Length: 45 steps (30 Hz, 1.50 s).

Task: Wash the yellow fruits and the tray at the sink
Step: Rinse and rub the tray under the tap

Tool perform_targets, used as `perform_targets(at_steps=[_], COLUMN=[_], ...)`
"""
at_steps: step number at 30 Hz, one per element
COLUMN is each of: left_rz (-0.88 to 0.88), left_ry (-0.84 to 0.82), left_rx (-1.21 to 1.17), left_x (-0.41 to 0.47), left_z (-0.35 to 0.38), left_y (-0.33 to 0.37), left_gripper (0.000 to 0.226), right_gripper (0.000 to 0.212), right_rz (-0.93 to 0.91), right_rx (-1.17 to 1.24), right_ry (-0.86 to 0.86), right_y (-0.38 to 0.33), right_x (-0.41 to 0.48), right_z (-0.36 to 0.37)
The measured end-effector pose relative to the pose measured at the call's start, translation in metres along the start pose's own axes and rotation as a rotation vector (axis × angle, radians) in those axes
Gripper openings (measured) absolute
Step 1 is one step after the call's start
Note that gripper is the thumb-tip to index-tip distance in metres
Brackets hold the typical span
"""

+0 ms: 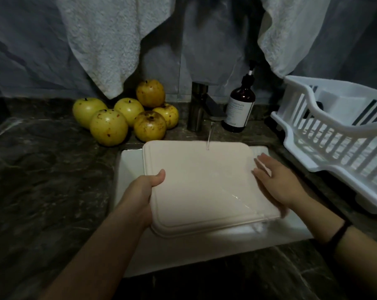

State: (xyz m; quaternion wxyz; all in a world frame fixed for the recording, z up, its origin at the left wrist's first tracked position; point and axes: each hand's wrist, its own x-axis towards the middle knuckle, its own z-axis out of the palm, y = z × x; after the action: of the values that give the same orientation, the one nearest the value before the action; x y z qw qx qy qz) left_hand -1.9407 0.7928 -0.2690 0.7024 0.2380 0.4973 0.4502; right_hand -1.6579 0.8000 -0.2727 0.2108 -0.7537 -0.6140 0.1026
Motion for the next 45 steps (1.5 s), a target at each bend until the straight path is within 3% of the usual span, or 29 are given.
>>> perform_targets(at_steps=[4,8,11,17,21,25,30,35,42,45], left_rz=[-0.006,-0.016,-0.022,-0.055,-0.04,-0.05,-0.048,-0.035,-0.022,-0.023], left_ry=[0.035,0.075,0.073,0.078,0.098,0.108,0.089,0.063,-0.004,-0.017], left_rx=[-0.017,0.009,0.003,-0.009,0.011,0.005,0.007,0.009,-0.017,-0.051], left_x=[0.003,0.007,0.008,0.011,0.018,0.022,0.02,0.016,0.015,0.013], left_z=[-0.002,-0.005,-0.007,-0.008,-0.009,-0.009,-0.009,-0.009,-0.01,-0.008], left_y=[-0.003,-0.004,-0.003,-0.002,-0.002,-0.005,-0.003,-0.003,-0.003,-0.002], left_gripper=[0.012,0.031,0.028,0.019,0.053,0.043,0.041,0.035,0.035,0.034], right_gripper=[0.053,0.057,0.059,0.054,0.043,0.043,0.065,0.088,0.058,0.055], right_rz=[-0.054,-0.124,-0.171,-0.443,-0.459,-0.294,0.023,0.403,0.392,0.335], right_rx=[-0.112,-0.122,-0.128,-0.129,-0.176,-0.21,-0.323,-0.235,-0.222,-0.254], right_ry=[-0.069,-0.139,-0.164,-0.19,-0.041,-0.005,-0.024,-0.071,0.065,0.134], right_y=[-0.024,-0.063,-0.1,-0.149,-0.132,-0.092,-0.073,-0.077,-0.059,-0.065], right_x=[0.016,0.027,0.029,0.033,0.053,0.074,0.084,0.087,0.092,0.087], right_z=[0.017,0.045,0.062,0.077,0.073,0.055,0.037,0.031,0.018,0.02])
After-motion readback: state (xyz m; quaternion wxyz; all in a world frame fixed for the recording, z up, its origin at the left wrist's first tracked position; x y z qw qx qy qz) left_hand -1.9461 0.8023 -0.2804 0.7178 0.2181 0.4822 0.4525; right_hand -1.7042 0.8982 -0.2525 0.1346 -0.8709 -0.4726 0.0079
